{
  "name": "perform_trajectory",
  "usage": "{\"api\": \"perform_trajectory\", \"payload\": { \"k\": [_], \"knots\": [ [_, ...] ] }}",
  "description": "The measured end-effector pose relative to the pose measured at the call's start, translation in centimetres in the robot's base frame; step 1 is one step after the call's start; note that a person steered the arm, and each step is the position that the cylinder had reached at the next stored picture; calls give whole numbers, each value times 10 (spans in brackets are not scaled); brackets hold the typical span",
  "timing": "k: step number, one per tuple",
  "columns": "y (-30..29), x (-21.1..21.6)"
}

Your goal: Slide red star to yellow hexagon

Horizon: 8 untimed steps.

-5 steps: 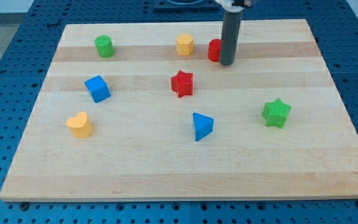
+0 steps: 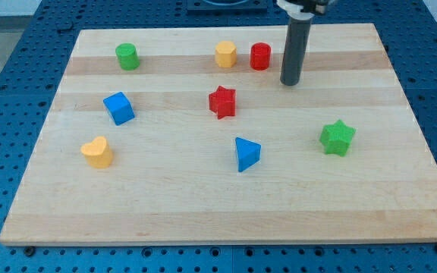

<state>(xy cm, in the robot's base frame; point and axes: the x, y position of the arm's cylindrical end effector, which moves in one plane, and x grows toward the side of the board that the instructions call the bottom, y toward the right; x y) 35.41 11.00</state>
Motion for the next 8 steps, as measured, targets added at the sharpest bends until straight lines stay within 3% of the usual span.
{"api": "perform_trajectory", "payload": {
  "k": [5, 8],
  "knots": [
    [-81, 77],
    [-107, 51]
  ]
}}
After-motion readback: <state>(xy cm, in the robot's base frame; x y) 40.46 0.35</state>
